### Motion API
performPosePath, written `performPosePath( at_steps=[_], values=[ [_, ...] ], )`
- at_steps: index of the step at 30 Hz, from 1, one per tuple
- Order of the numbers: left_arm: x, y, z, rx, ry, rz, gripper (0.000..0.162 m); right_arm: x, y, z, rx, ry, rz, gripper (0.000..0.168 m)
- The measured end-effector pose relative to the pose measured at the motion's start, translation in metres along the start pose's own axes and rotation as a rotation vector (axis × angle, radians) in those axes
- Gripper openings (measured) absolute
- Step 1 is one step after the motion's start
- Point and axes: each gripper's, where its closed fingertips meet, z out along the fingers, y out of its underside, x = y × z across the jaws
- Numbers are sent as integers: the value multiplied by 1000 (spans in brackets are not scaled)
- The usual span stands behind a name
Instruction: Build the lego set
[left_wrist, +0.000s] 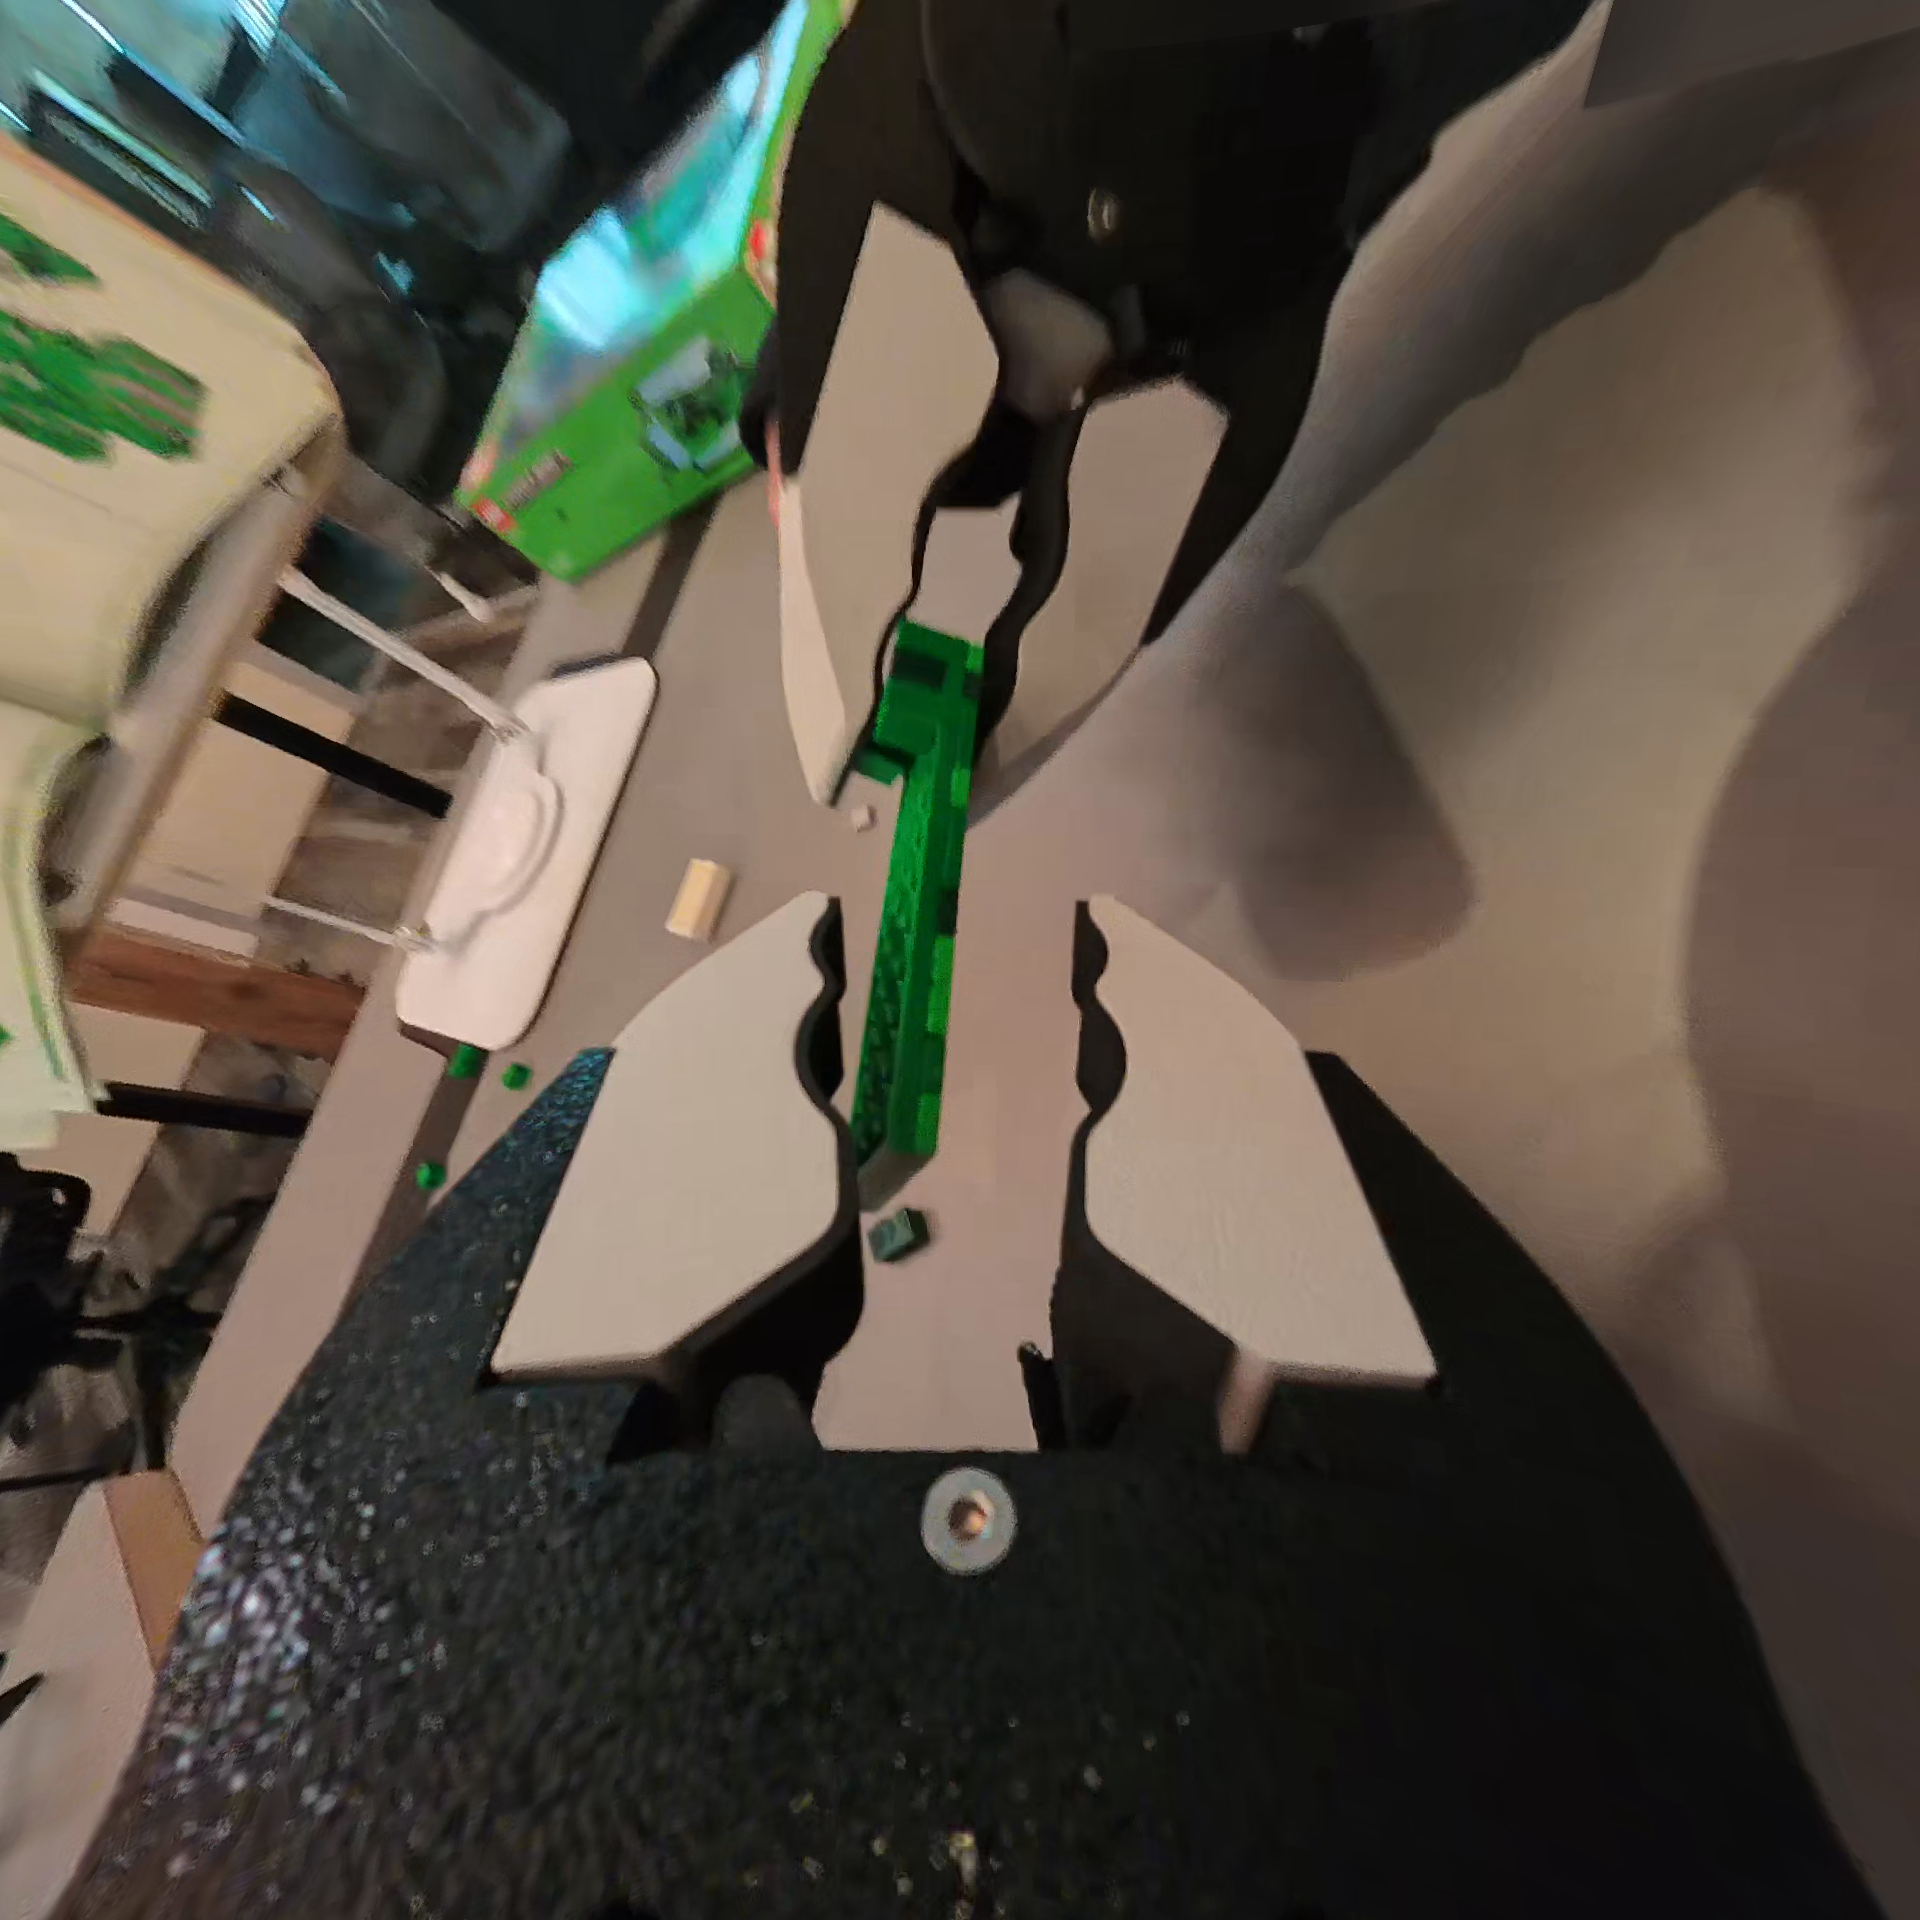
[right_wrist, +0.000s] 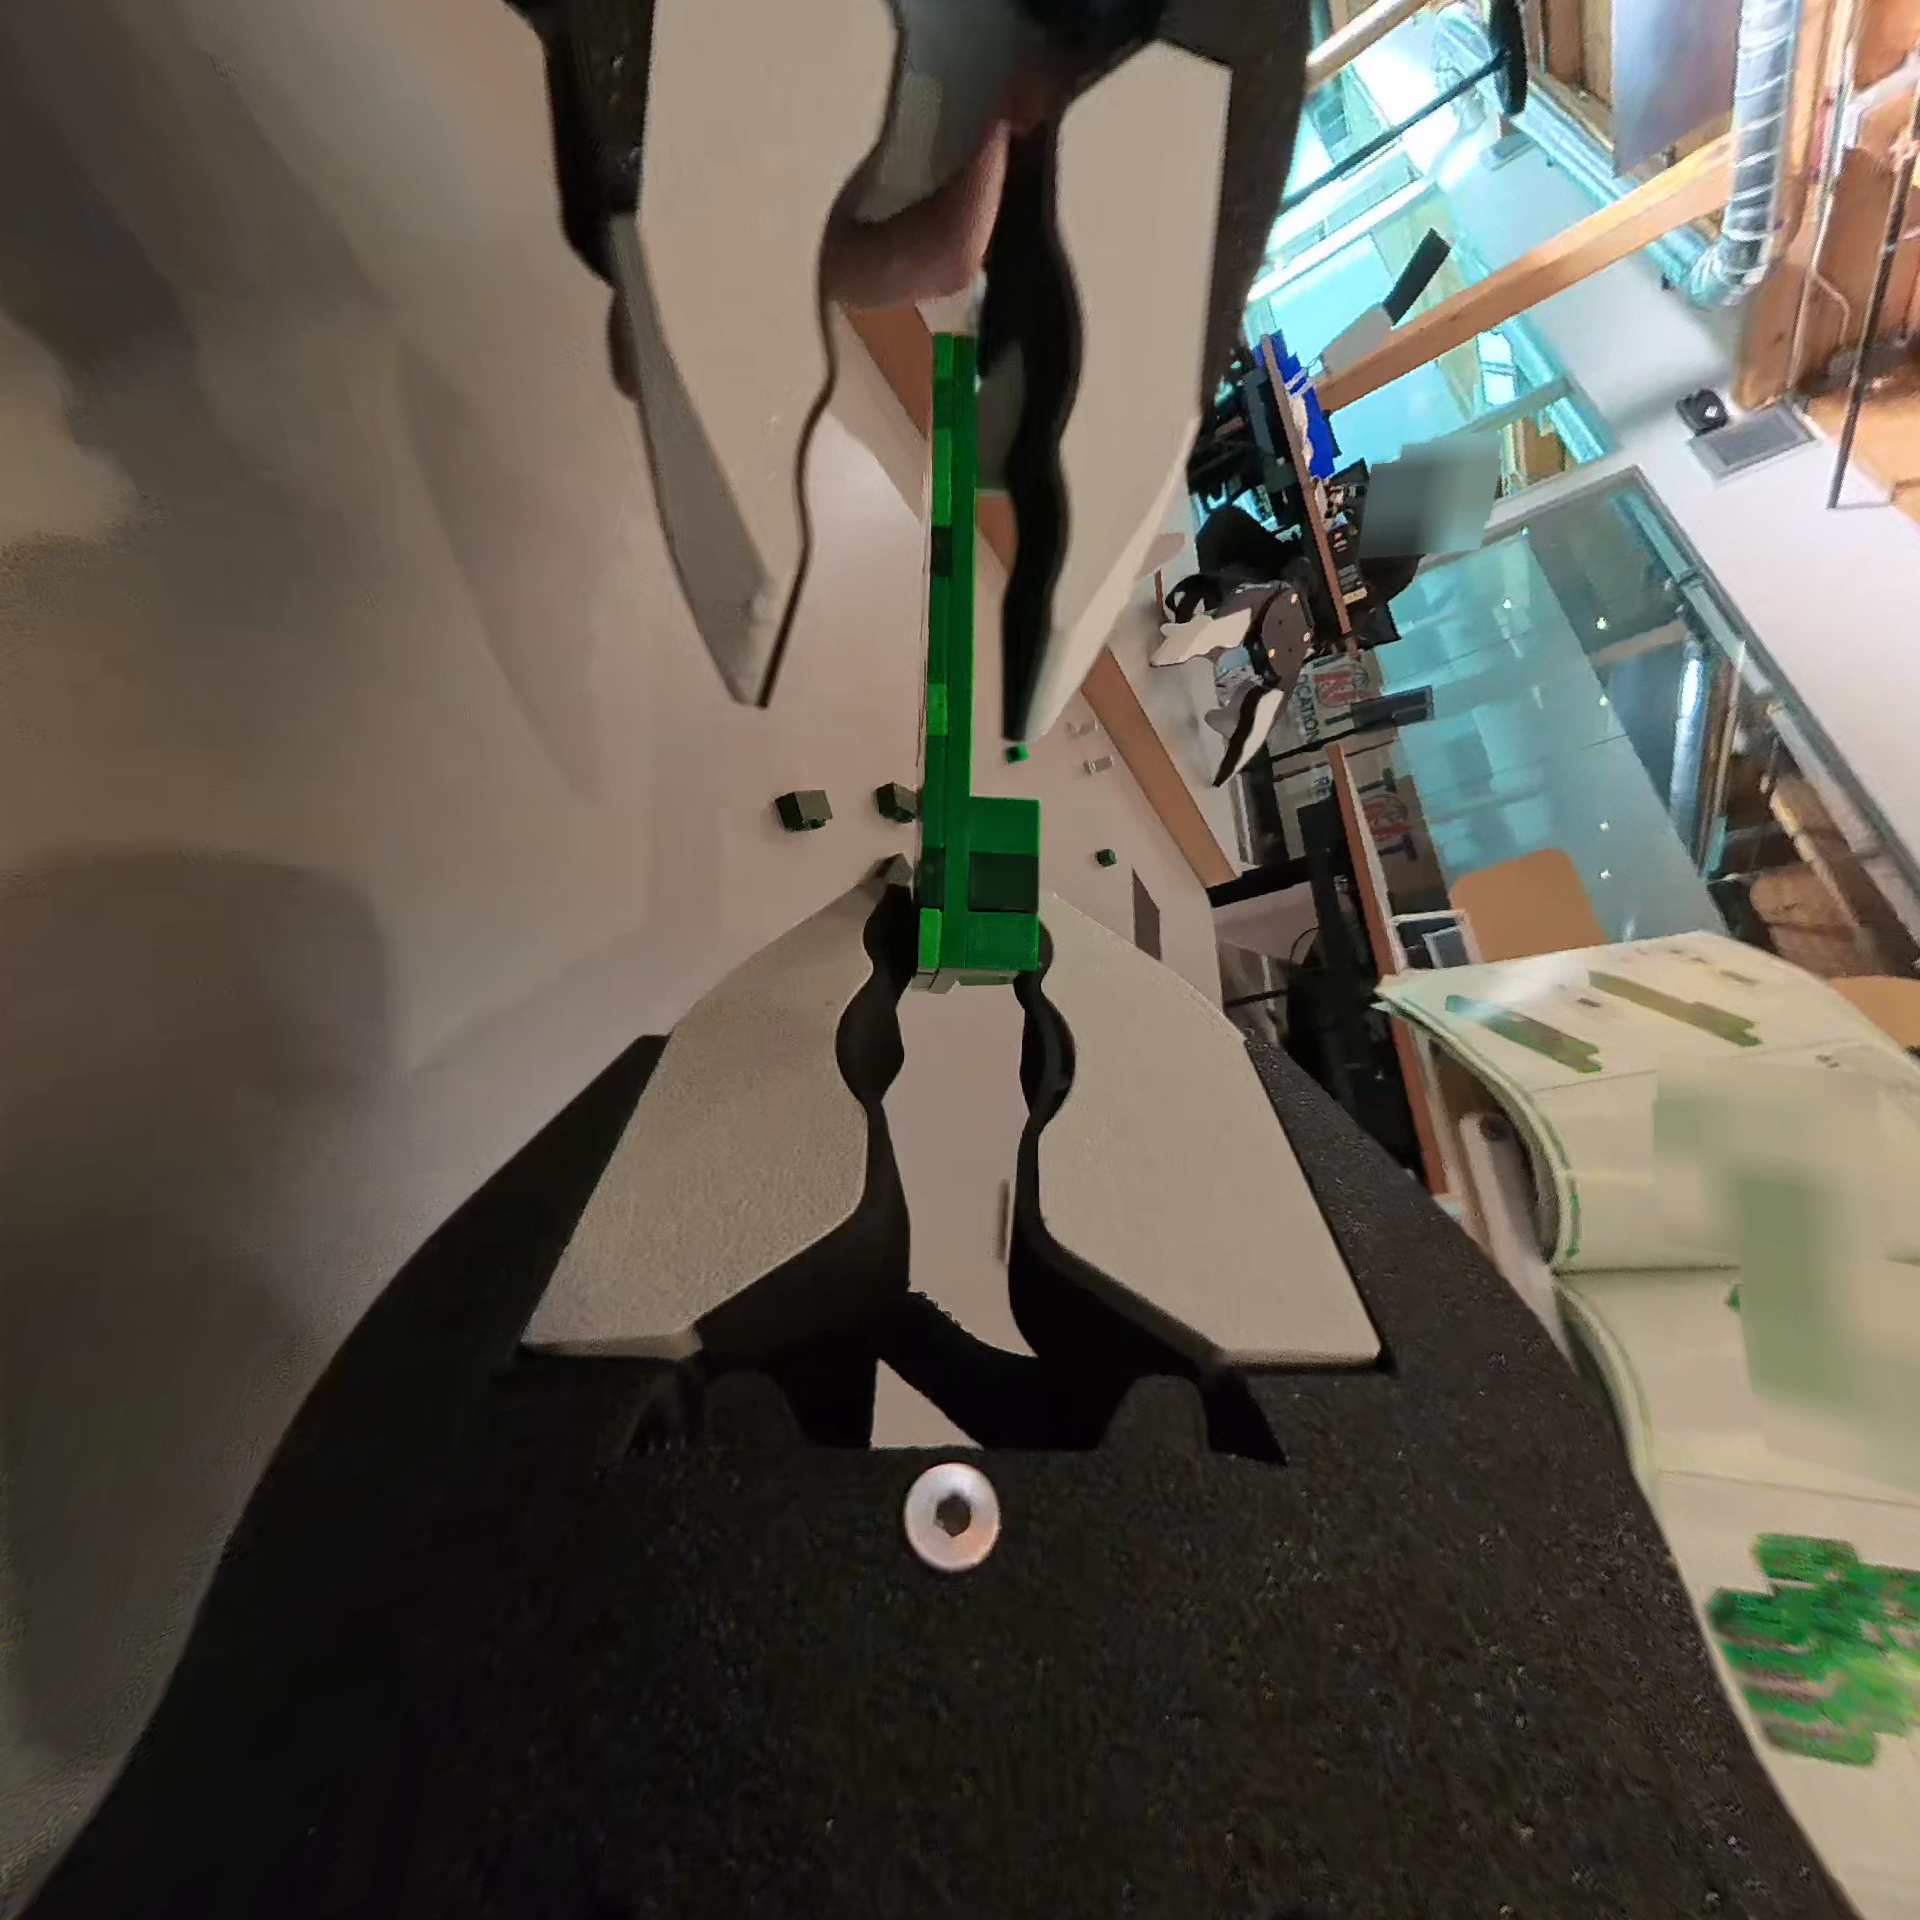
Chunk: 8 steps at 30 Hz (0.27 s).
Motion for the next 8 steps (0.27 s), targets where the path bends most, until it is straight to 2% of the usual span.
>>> performPosePath(
  at_steps=[3,5,8],
  values=[
    [-3,-12,-6,48,-35,32,33,4,-5,-4,15,5,-30,19],
    [-2,-14,-8,43,-41,82,12,4,-11,-8,36,-10,-37,19],
    [-5,-24,-14,74,-109,206,6,8,-21,-14,80,-7,-27,19]
  ],
)
